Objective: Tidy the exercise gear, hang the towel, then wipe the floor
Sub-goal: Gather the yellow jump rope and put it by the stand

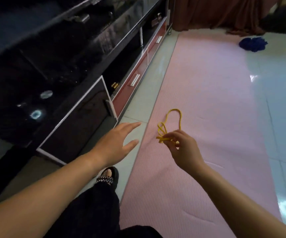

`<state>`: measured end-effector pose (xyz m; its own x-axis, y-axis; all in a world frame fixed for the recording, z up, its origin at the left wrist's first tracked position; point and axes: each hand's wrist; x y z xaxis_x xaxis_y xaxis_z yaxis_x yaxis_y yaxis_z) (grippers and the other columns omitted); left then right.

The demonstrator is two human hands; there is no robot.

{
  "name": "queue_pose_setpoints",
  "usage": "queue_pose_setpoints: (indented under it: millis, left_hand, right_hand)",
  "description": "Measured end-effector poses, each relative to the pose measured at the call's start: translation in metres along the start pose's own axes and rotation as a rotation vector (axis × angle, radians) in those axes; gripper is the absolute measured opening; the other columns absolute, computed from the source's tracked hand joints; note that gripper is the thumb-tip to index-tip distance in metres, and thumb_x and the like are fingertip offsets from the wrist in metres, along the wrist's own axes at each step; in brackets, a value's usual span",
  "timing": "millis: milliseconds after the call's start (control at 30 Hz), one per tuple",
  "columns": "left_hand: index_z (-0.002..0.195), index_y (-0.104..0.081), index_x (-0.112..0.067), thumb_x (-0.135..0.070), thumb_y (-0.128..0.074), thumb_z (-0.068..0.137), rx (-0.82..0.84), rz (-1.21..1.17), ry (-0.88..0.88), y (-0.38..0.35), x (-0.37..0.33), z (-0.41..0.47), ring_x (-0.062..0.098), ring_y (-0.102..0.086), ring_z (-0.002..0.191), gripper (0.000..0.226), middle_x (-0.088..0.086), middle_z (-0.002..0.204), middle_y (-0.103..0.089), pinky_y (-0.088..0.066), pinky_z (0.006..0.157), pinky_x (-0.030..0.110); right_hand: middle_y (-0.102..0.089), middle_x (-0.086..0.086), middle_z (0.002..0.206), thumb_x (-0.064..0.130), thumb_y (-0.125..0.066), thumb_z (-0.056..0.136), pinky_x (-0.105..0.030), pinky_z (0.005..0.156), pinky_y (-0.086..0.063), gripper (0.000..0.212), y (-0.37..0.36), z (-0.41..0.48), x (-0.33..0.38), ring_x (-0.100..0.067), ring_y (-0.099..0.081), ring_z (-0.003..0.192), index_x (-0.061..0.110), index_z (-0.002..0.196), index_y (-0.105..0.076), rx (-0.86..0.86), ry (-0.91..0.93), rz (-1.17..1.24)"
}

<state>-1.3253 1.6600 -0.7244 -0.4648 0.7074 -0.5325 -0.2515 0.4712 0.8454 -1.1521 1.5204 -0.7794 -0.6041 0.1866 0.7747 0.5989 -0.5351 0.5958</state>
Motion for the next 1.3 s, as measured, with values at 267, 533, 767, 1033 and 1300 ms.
queue_pose_setpoints:
  millis: [267,533,767,1033,1300]
  left_hand:
    - [0.141,-0.034,-0.033,-0.032,-0.053,0.092,-0.072,-0.018,0.119,0.015,0.016,-0.075,0.009,-0.039,0.128,0.053,-0.01,0.142,-0.039,-0.03,0.101,0.018]
    - [0.139,-0.038,-0.033,-0.027,-0.056,0.091,-0.166,-0.227,0.174,-0.023,0.066,-0.142,0.007,-0.041,0.125,0.052,-0.01,0.138,-0.042,-0.036,0.104,0.026]
    - [0.138,-0.035,-0.041,-0.031,-0.056,0.09,-0.219,-0.203,0.232,-0.008,0.117,-0.232,0.004,-0.041,0.124,0.053,-0.015,0.138,-0.04,-0.033,0.097,0.02]
    - [0.125,-0.03,-0.062,-0.038,-0.055,0.09,-0.343,-0.275,0.298,0.063,0.14,-0.326,0.001,-0.039,0.126,0.05,-0.02,0.14,-0.037,-0.04,0.097,0.027]
    - [0.123,-0.034,-0.054,-0.03,-0.058,0.089,-0.516,-0.324,0.465,0.12,0.167,-0.428,0.003,-0.043,0.121,0.048,-0.016,0.131,-0.044,-0.038,0.095,0.026]
  right_hand:
    - [-0.061,0.004,0.091,0.013,-0.063,0.086,-0.018,0.07,-0.049,0.012,-0.02,-0.028,0.054,-0.006,-0.054,0.077,0.014,0.097,-0.069,0.096,0.104,0.026]
    - [-0.058,0.009,0.092,0.017,-0.059,0.089,-0.014,0.07,-0.044,0.015,-0.08,-0.071,0.075,-0.002,-0.052,0.078,0.016,0.102,-0.067,0.245,0.173,-0.11]
    - [-0.063,0.002,0.098,0.017,-0.059,0.09,-0.031,0.077,-0.053,0.015,-0.119,-0.089,0.142,-0.013,-0.058,0.083,0.016,0.102,-0.067,0.326,0.312,-0.181]
    - [-0.059,0.008,0.096,0.017,-0.06,0.089,-0.023,0.075,-0.051,0.014,-0.156,-0.107,0.253,-0.008,-0.057,0.082,0.019,0.101,-0.067,0.361,0.456,-0.166]
    - [-0.058,0.012,0.088,0.012,-0.066,0.083,-0.006,0.069,-0.04,0.013,-0.226,-0.125,0.359,0.0,-0.054,0.077,0.019,0.094,-0.07,0.477,0.602,0.007]
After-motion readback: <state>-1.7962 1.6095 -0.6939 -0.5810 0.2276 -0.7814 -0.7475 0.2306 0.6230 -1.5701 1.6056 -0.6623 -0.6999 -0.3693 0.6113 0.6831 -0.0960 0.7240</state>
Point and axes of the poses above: each hand's wrist, its own z-axis towards the middle knuckle, its own y-axis out of the back of the hand, x = y × z
